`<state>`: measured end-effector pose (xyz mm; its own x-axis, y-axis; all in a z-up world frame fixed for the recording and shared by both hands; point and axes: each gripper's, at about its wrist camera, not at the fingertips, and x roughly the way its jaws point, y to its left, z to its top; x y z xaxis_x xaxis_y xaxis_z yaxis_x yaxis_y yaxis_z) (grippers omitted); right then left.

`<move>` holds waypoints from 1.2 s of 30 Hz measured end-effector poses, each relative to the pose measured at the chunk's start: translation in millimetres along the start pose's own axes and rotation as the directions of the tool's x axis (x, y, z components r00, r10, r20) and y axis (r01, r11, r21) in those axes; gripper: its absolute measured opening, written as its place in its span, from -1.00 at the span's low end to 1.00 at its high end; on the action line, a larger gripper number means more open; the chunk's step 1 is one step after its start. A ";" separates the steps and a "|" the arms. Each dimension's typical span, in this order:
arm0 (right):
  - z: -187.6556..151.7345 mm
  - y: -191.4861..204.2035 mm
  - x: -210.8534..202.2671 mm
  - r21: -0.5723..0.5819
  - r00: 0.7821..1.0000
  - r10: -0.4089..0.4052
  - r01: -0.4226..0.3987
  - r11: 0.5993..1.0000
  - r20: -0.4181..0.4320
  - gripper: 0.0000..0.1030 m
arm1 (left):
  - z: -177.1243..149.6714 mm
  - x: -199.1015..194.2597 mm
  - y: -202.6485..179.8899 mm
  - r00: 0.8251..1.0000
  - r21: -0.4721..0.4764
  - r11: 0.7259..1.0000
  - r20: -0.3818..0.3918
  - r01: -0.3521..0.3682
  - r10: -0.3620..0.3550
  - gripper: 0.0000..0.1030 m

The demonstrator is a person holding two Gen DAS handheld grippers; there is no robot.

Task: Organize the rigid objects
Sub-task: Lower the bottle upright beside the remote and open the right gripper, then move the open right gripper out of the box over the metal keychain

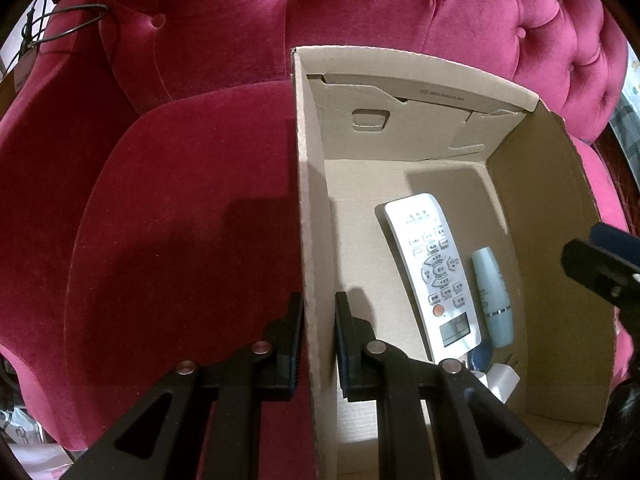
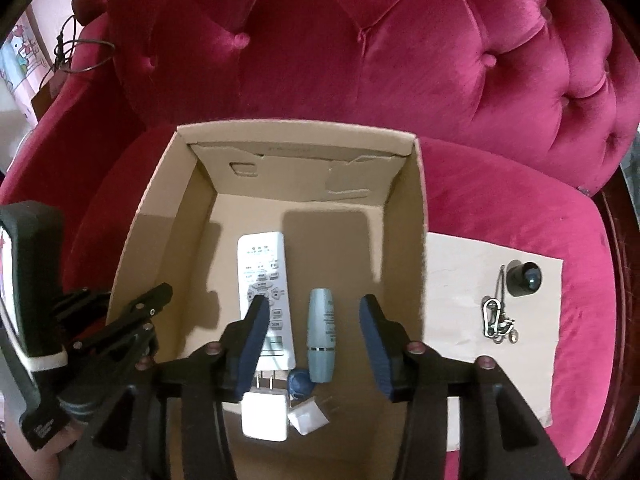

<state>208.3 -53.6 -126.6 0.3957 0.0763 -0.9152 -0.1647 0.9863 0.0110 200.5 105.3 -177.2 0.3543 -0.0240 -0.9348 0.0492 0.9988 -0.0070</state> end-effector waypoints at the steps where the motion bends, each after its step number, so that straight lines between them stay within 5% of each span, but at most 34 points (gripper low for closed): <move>1: -0.1 -2.2 -3.8 0.003 1.000 -0.003 0.003 1.000 0.010 0.18 | 0.0 0.0 0.0 1.000 0.000 1.000 0.000 0.000 0.000 -0.70; 15: 0.6 -36.9 -31.8 0.051 0.998 -0.032 0.029 0.998 0.055 0.93 | -0.1 0.4 0.6 1.000 0.002 1.000 0.001 -0.001 0.001 -0.70; 36: -11.5 -104.7 -41.4 0.150 0.990 -0.122 0.112 0.982 0.065 0.99 | -1.3 -0.3 1.1 1.000 0.005 1.000 0.002 -0.007 0.007 -0.70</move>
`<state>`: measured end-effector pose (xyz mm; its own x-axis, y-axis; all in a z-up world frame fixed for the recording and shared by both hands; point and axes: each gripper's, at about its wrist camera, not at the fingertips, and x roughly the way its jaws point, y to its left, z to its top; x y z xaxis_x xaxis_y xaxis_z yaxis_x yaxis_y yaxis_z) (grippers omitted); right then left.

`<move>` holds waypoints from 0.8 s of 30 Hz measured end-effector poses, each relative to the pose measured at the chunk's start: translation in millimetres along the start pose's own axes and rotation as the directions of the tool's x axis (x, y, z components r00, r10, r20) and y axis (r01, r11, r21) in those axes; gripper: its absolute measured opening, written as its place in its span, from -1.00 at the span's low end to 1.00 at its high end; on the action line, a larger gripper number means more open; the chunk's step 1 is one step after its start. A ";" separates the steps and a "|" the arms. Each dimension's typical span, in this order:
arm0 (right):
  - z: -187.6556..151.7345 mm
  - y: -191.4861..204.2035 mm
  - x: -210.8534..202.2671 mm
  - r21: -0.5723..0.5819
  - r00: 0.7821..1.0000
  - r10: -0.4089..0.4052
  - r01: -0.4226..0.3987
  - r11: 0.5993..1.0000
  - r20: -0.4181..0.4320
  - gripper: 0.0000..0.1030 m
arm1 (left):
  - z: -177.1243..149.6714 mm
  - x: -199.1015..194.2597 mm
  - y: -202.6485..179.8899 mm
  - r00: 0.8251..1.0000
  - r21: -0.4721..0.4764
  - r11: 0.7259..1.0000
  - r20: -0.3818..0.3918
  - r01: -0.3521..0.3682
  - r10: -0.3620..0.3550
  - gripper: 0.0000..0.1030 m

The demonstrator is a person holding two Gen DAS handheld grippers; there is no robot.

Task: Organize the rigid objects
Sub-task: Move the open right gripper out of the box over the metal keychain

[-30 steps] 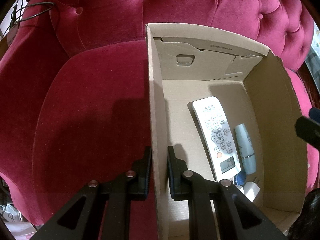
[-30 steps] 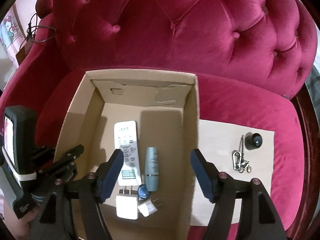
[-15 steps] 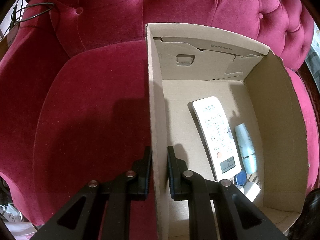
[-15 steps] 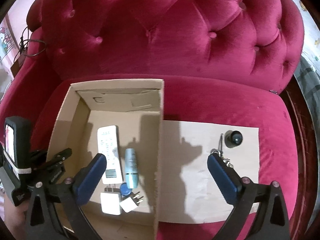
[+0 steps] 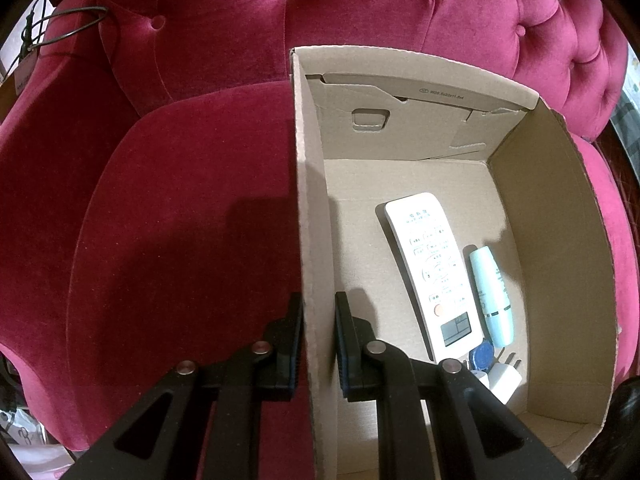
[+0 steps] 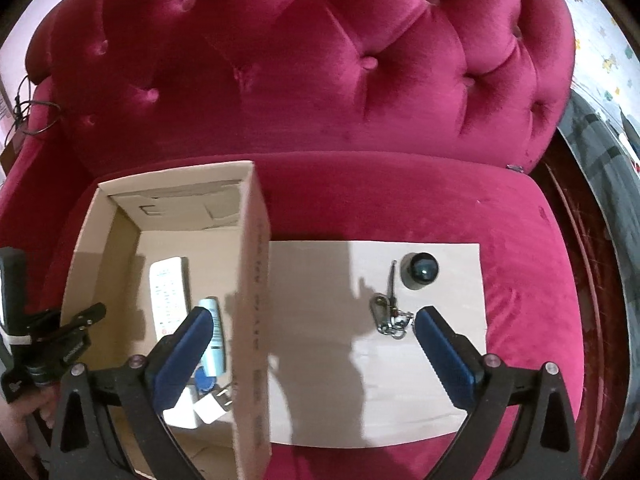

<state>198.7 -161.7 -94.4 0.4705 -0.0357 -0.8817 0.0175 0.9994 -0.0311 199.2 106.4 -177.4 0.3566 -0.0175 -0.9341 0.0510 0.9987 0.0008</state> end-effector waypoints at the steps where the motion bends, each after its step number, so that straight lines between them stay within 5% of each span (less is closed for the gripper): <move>1: -0.7 -3.1 1.5 0.004 1.000 -0.005 0.005 1.000 -0.002 0.99 | -0.1 0.1 -0.1 1.000 0.000 1.000 0.000 0.000 0.000 -0.70; 24: -18.8 -60.7 62.0 0.061 0.998 -0.055 0.058 0.996 -0.041 0.99 | -0.4 0.3 -3.8 1.000 0.002 1.000 -0.003 -0.009 0.009 -0.70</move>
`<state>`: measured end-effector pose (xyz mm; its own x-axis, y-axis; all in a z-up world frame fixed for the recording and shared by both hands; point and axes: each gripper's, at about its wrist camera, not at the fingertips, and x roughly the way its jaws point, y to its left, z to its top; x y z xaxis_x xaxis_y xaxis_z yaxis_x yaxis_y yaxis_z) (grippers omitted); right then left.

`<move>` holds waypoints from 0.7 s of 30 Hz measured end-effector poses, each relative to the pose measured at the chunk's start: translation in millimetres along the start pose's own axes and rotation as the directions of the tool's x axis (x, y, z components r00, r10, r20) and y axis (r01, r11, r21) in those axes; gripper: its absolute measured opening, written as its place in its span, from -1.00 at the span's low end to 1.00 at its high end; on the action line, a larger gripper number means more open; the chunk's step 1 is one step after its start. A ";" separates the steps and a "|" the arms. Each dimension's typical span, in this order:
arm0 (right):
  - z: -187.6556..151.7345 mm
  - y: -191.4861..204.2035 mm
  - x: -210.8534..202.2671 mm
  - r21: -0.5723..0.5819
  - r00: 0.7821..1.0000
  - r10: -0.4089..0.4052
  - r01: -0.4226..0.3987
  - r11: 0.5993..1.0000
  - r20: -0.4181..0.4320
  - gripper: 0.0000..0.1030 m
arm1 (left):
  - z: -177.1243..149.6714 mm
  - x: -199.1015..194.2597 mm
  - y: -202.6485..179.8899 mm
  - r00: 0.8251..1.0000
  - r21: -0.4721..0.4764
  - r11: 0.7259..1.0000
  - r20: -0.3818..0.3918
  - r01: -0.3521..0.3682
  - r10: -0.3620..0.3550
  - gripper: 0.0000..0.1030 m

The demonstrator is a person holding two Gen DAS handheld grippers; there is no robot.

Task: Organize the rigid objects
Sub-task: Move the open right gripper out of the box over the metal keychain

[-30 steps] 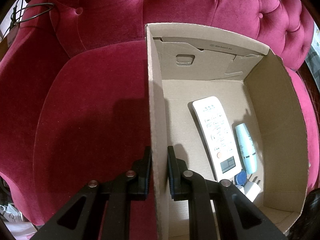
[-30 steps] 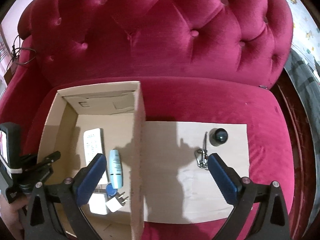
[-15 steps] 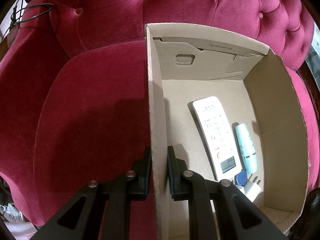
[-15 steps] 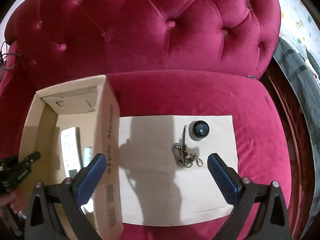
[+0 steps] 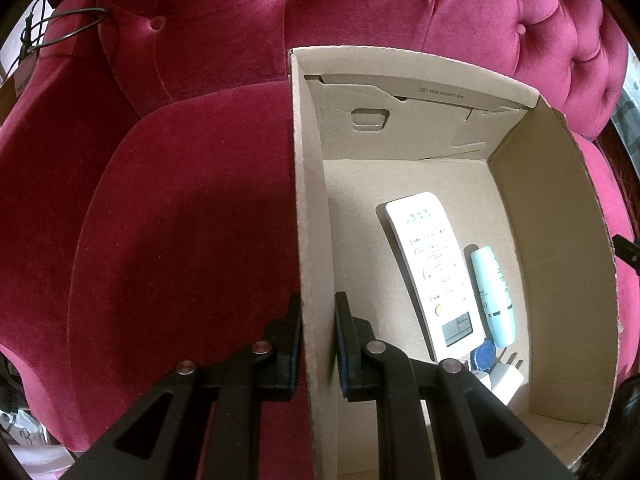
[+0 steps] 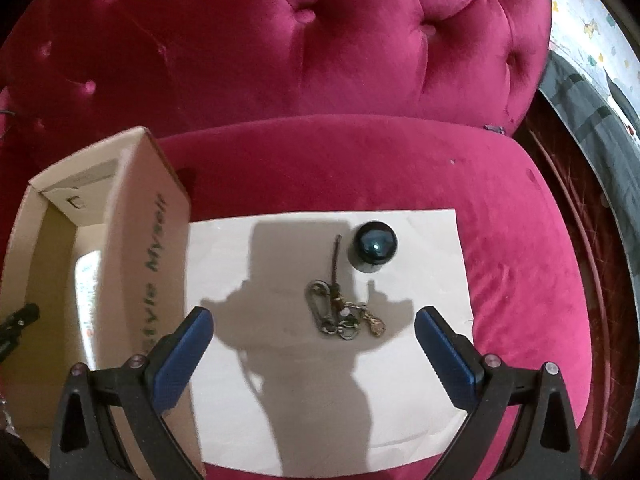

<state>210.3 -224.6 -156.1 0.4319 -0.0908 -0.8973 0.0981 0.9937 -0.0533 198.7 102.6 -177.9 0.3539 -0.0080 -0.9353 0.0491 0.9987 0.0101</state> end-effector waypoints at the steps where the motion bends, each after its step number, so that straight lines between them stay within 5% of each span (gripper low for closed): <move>1: -0.8 -3.1 5.8 0.003 1.000 -0.003 0.003 1.000 -0.008 0.99 | 0.0 -0.1 -0.3 1.000 0.000 1.000 0.000 0.000 0.000 -0.70; 21: -13.4 -27.3 77.5 0.006 0.998 -0.018 0.018 1.000 -0.062 0.99 | 0.0 0.1 -2.6 1.000 0.004 1.000 -0.001 -0.001 0.001 -0.70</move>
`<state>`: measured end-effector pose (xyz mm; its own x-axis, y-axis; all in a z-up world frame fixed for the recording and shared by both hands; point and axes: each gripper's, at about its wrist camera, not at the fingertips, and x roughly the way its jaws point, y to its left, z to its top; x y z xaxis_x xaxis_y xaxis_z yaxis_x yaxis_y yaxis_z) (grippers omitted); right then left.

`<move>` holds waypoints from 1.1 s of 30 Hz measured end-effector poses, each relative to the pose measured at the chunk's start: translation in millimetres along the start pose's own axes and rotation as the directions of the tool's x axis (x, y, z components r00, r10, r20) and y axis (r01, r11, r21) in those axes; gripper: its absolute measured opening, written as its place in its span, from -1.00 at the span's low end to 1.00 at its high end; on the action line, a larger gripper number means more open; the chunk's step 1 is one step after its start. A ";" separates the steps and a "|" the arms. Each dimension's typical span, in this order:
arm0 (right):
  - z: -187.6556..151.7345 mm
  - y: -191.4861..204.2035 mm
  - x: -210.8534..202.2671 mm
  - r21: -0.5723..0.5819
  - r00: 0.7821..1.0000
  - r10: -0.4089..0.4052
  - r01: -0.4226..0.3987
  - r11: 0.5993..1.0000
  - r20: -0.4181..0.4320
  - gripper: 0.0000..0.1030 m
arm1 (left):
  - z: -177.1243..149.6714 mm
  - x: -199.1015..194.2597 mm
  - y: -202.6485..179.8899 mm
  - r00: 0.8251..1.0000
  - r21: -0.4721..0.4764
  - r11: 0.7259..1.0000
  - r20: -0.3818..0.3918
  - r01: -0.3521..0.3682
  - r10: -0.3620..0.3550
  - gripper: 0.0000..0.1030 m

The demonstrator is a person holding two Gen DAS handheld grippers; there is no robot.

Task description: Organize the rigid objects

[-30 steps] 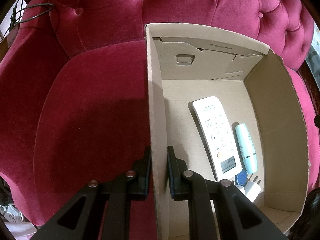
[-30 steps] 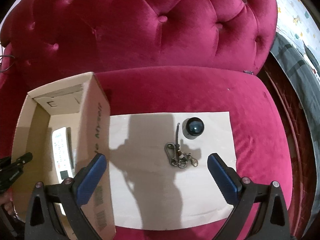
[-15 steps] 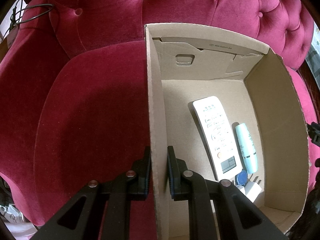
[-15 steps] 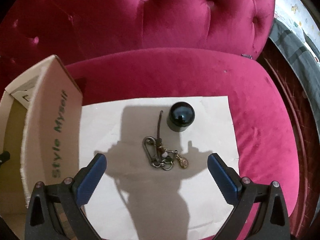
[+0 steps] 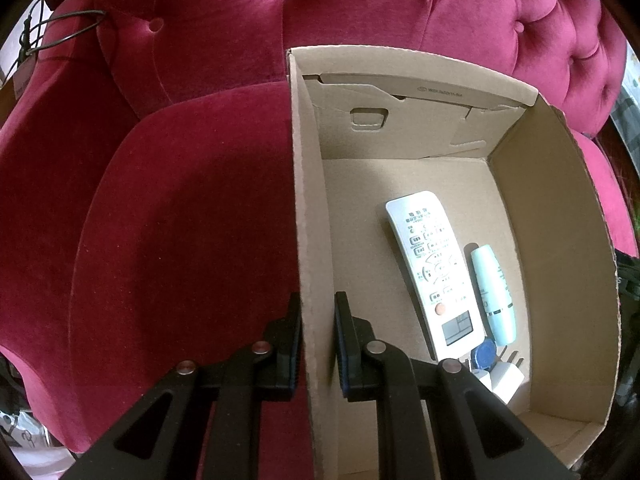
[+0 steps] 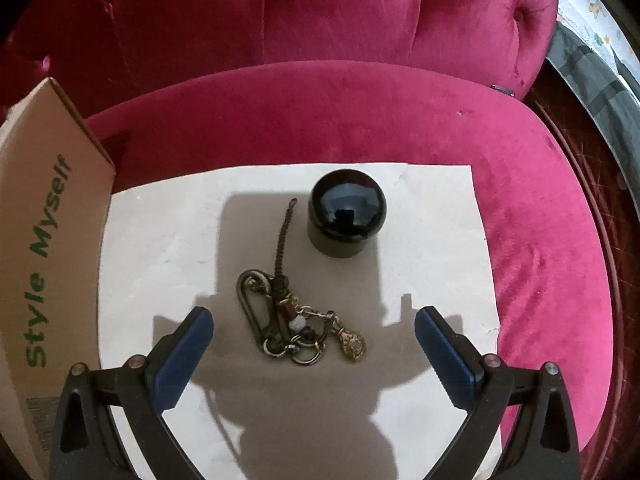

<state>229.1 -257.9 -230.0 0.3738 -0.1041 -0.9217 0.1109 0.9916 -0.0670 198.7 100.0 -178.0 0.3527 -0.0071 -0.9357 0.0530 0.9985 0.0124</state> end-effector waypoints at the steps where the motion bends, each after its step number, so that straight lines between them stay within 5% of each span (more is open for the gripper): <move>1: -0.4 0.0 1.4 0.002 1.000 0.004 -0.004 1.000 -0.004 0.99 | -0.1 0.4 -0.1 1.000 -0.001 1.000 0.000 0.001 -0.001 -0.70; 14: 3.8 -3.2 9.6 0.022 0.998 0.054 -0.053 0.998 -0.025 0.97 | -0.2 0.9 -0.4 1.000 0.003 1.000 -0.001 -0.001 0.001 -0.70; 18: 2.4 -2.2 3.8 0.012 0.998 0.066 -0.066 0.998 -0.017 0.60 | 0.3 1.3 -1.4 1.000 0.004 1.000 -0.002 -0.003 0.003 -0.70; 20: 1.3 0.6 0.4 -0.005 0.997 0.070 -0.070 0.998 -0.010 0.22 | 0.3 1.5 -1.5 1.000 0.003 1.000 -0.002 -0.002 0.002 -0.70; 22: 2.4 4.5 -2.6 -0.029 0.997 0.074 -0.075 0.997 -0.013 -0.42 | 0.3 1.6 -1.4 1.000 0.004 1.000 -0.002 -0.003 0.003 -0.70; 26: 4.6 4.9 -4.2 -0.030 0.998 0.058 -0.059 0.998 -0.020 -0.45 | 0.3 0.2 -0.5 1.000 -0.002 1.000 -0.002 0.001 -0.001 -0.70; 28: 6.4 1.7 -7.8 -0.018 0.998 0.056 -0.056 0.998 -0.016 -0.75 | 0.0 -0.2 -0.4 1.000 -0.001 1.000 -0.001 0.002 -0.002 -0.70; 33: 14.5 3.9 -15.2 -0.029 0.998 0.067 -0.068 0.997 -0.017 -0.86 | -0.2 -0.3 0.9 1.000 -0.003 1.000 -0.002 0.002 -0.002 -0.70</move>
<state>237.2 -253.5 -210.8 0.3650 -0.0360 -0.9303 0.0583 0.9982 -0.0157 198.4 100.9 -177.8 0.3509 -0.0091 -0.9364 0.0507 0.9987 0.0093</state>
